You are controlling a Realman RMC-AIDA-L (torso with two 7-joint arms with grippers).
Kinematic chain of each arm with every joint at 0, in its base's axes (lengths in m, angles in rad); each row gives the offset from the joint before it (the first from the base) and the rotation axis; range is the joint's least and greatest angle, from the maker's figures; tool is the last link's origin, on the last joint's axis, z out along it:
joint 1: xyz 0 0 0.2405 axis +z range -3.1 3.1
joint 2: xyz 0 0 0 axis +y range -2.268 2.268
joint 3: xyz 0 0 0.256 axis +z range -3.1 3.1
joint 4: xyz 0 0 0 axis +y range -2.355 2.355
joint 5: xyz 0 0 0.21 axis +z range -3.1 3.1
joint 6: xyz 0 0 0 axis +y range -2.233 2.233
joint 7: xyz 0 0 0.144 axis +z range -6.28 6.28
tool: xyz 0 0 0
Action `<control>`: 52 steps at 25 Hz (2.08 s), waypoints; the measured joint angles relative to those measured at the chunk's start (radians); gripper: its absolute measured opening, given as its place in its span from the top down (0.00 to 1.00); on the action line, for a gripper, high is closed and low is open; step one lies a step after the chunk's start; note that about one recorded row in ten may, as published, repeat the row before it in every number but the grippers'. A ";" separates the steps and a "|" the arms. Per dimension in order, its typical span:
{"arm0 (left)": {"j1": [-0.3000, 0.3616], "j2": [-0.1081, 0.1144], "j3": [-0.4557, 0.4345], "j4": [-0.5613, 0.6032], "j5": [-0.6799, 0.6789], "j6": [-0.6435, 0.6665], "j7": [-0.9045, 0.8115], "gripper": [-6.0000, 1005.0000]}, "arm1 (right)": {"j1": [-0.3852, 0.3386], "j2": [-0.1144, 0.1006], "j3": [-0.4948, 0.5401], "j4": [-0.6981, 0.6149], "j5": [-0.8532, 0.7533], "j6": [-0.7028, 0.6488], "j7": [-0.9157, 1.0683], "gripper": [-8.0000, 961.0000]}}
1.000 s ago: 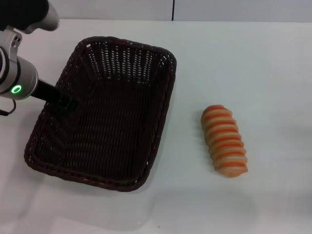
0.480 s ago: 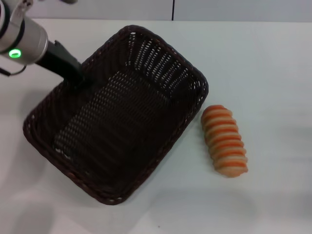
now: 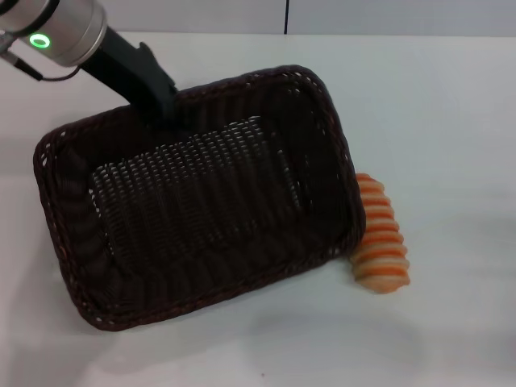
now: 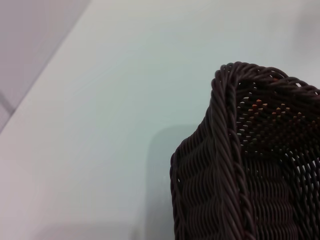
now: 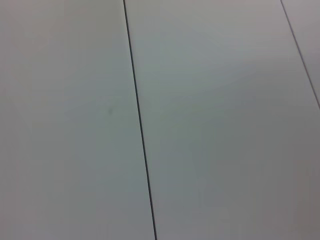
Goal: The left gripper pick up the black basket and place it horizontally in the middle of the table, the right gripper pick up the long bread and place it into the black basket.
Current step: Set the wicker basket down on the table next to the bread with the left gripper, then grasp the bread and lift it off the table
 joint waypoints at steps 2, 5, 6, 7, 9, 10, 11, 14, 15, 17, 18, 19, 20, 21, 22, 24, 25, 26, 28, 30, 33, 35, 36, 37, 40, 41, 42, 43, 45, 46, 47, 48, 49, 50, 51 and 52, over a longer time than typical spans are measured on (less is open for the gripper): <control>-0.010 0.003 0.000 0.006 -0.004 -0.013 0.018 0.81 | -0.002 0.001 -0.002 0.001 0.000 -0.007 0.000 0.28; -0.052 0.015 0.001 0.039 -0.015 -0.059 0.085 0.81 | -0.006 0.001 -0.013 0.001 0.002 -0.014 0.000 0.28; -0.060 0.017 0.000 0.049 -0.021 -0.068 0.101 0.81 | -0.007 0.001 -0.015 0.002 0.003 -0.015 0.000 0.28; -0.067 0.017 0.001 0.060 -0.028 -0.080 0.118 0.80 | -0.008 0.001 -0.016 0.005 0.003 -0.017 0.000 0.28; -0.080 0.013 0.005 0.094 -0.041 -0.097 0.151 0.80 | -0.012 0.001 -0.017 0.008 0.004 -0.022 0.000 0.28; -0.086 0.008 0.006 0.107 -0.045 -0.099 0.163 0.80 | -0.013 0.001 -0.017 0.008 0.004 -0.024 0.000 0.28; -0.086 0.008 0.006 0.107 -0.045 -0.099 0.163 0.79 | -0.014 0.001 -0.017 0.008 0.004 -0.026 0.000 0.28; -0.096 -0.005 0.012 0.140 -0.048 -0.093 0.187 0.79 | -0.017 0.001 -0.017 0.010 0.004 -0.027 0.000 0.28; -0.096 -0.005 0.012 0.140 -0.048 -0.093 0.187 0.78 | -0.017 0.001 -0.018 0.012 0.003 -0.028 0.000 0.28; -0.100 -0.009 0.023 0.156 -0.051 -0.070 0.189 0.78 | -0.019 0.001 -0.019 0.013 0.002 -0.028 0.000 0.28; -0.101 -0.014 0.067 0.170 -0.062 -0.022 0.173 0.78 | -0.019 0.001 -0.020 0.014 0.002 -0.028 0.000 0.28; -0.099 -0.015 0.077 0.170 -0.065 -0.019 0.172 0.77 | -0.019 0.001 -0.021 0.014 0.002 -0.028 0.000 0.28; -0.096 -0.016 0.097 0.169 -0.072 -0.012 0.170 0.77 | -0.019 0.001 -0.022 0.014 0.002 -0.030 0.000 0.28; -0.093 -0.017 0.117 0.167 -0.075 -0.003 0.165 0.77 | -0.019 0.000 -0.023 0.014 0.002 -0.033 0.000 0.28; -0.091 -0.018 0.138 0.165 -0.079 0.008 0.158 0.77 | -0.020 0.000 -0.025 0.014 0.002 -0.037 0.000 0.28; -0.091 -0.018 0.177 0.164 -0.081 0.022 0.143 0.76 | -0.022 0.000 -0.027 0.014 0.002 -0.045 0.000 0.28; -0.091 -0.018 0.177 0.164 -0.081 0.022 0.143 0.76 | -0.023 0.000 -0.027 0.014 0.001 -0.047 0.000 0.28; -0.091 -0.018 0.177 0.164 -0.081 0.022 0.143 0.76 | -0.024 0.000 -0.028 0.014 0.001 -0.049 0.000 0.28; -0.093 -0.017 0.202 0.161 -0.083 0.049 0.137 0.75 | -0.028 0.000 -0.028 0.014 0.001 -0.050 0.000 0.28; -0.093 -0.017 0.200 0.155 -0.087 0.058 0.140 0.71 | -0.033 -0.001 -0.029 0.014 0.000 -0.051 0.000 0.28; -0.071 -0.016 0.191 0.105 -0.131 0.098 0.169 0.59 | -0.038 -0.001 -0.030 0.015 -0.001 -0.051 0.000 0.28; -0.046 -0.015 0.191 0.045 -0.166 0.140 0.176 0.51 | -0.039 -0.001 -0.038 0.015 -0.001 -0.051 0.000 0.28; -0.034 -0.015 0.191 0.016 -0.176 0.165 0.175 0.46 | -0.039 -0.001 -0.042 0.015 0.000 -0.051 0.000 0.28; -0.014 -0.017 0.193 -0.027 -0.188 0.202 0.172 0.42 | -0.039 0.000 -0.047 0.015 0.002 -0.052 0.000 0.28; 0.047 -0.018 0.209 -0.141 -0.238 0.310 0.167 0.29 | -0.039 0.000 -0.053 0.016 0.004 -0.052 0.000 0.28; 0.085 -0.019 0.225 -0.192 -0.268 0.369 0.167 0.30 | -0.039 0.000 -0.053 0.016 0.004 -0.053 0.000 0.28; 0.122 -0.021 0.245 -0.237 -0.297 0.426 0.167 0.30 | -0.039 0.000 -0.053 0.017 0.003 -0.053 0.000 0.28; 0.191 -0.021 0.290 -0.302 -0.341 0.547 0.167 0.30 | -0.040 0.000 -0.054 0.017 0.002 -0.053 0.000 0.28; 0.299 -0.019 0.376 -0.368 -0.398 0.754 0.171 0.30 | -0.042 0.000 -0.062 0.020 0.002 -0.054 0.000 0.28; 0.374 -0.018 0.447 -0.396 -0.433 0.940 0.187 0.30 | -0.043 0.000 -0.067 0.021 0.002 -0.054 0.000 0.28; 0.432 -0.016 0.520 -0.405 -0.453 1.105 0.206 0.30 | -0.043 0.000 -0.073 0.022 0.002 -0.054 0.000 0.28; 0.472 -0.016 0.579 -0.404 -0.462 1.225 0.222 0.30 | -0.041 -0.001 -0.076 0.022 0.002 -0.054 0.000 0.28; 0.506 -0.014 0.657 -0.379 -0.451 1.391 0.230 0.30 | -0.039 -0.001 -0.078 0.022 0.001 -0.053 0.000 0.28; 0.533 -0.014 0.733 -0.346 -0.429 1.564 0.226 0.30 | -0.036 -0.001 -0.079 0.022 0.001 -0.051 0.000 0.28; 0.543 -0.014 0.775 -0.313 -0.405 1.687 0.209 0.30 | -0.033 -0.001 -0.079 0.022 0.000 -0.049 0.000 0.28; 0.557 -0.015 0.812 -0.268 -0.362 1.877 0.157 0.30 | -0.031 -0.001 -0.082 0.022 0.000 -0.049 0.000 0.28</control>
